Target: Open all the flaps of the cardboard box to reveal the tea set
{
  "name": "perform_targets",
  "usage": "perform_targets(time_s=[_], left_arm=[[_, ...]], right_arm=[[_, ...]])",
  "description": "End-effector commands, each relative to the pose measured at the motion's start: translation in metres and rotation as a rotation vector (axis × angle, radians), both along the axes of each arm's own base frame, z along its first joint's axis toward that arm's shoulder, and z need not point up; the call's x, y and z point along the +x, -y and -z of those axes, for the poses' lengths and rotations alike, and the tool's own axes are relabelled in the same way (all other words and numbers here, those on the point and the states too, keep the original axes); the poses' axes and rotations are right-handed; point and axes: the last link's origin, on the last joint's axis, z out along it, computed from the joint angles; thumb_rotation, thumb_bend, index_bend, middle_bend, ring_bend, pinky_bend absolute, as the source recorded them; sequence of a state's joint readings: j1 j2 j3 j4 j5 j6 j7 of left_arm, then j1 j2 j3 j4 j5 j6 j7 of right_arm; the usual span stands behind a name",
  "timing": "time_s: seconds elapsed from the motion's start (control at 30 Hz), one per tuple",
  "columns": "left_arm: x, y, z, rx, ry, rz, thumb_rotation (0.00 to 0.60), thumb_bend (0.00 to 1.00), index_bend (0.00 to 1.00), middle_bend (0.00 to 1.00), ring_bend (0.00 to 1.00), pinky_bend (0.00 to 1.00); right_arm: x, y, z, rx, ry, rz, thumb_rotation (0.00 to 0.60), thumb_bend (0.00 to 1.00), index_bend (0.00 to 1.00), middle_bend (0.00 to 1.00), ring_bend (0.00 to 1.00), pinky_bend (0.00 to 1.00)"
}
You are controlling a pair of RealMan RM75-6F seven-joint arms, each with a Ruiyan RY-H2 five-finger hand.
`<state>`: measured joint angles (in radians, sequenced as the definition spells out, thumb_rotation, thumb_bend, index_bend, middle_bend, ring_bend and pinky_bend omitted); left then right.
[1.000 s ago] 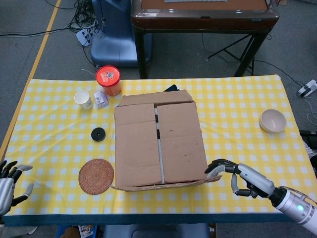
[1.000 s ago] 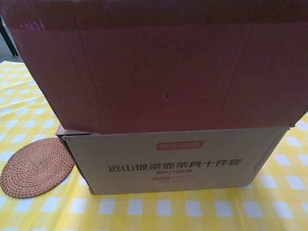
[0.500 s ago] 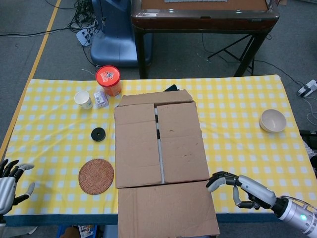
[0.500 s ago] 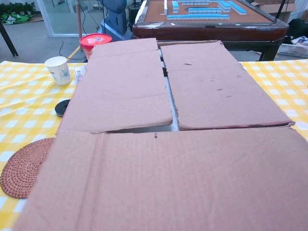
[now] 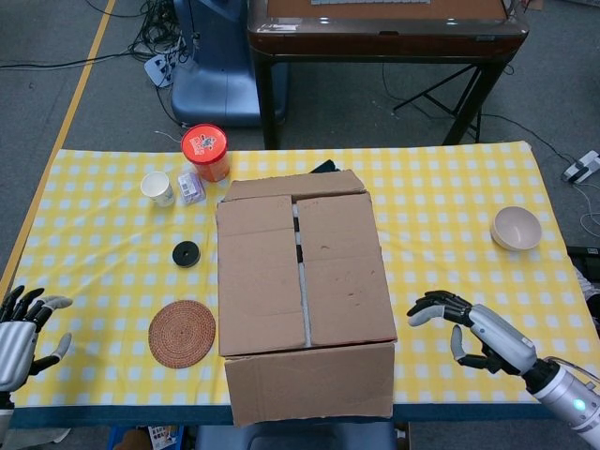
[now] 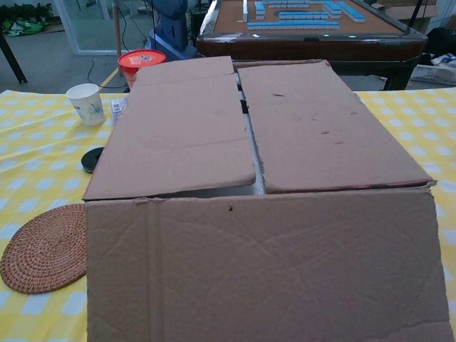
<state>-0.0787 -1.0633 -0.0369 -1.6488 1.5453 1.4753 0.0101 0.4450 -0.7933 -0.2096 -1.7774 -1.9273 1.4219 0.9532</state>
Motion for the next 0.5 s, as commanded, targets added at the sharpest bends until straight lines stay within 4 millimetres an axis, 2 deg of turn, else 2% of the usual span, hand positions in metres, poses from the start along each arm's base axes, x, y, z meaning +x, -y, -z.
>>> perform_targets(time_s=[0.03,0.17,0.33,0.5], left_arm=[[0.008,-0.018,0.000,-0.059,0.024,0.071,0.600,0.39,0.36,0.29,0.14,0.00],[0.021,-0.047,0.003,-0.176,0.080,0.161,0.600,0.39,0.36,0.29,0.13,0.00],[0.047,-0.082,0.008,-0.311,0.141,0.258,0.600,0.39,0.33,0.28,0.13,0.00],[0.085,-0.112,0.018,-0.415,0.183,0.375,0.599,0.40,0.32,0.27,0.13,0.00]], right_arm=[[-0.005,0.007,-0.002,-0.181,-0.123,0.060,0.600,0.84,0.30,0.26,0.16,0.09],[-0.009,0.010,-0.004,-0.305,-0.211,0.094,0.600,0.77,0.30,0.26,0.16,0.09],[-0.009,0.009,-0.004,-0.367,-0.258,0.133,0.600,0.76,0.30,0.25,0.16,0.09],[-0.007,0.007,-0.009,-0.405,-0.256,0.155,0.600,0.76,0.30,0.25,0.16,0.09]])
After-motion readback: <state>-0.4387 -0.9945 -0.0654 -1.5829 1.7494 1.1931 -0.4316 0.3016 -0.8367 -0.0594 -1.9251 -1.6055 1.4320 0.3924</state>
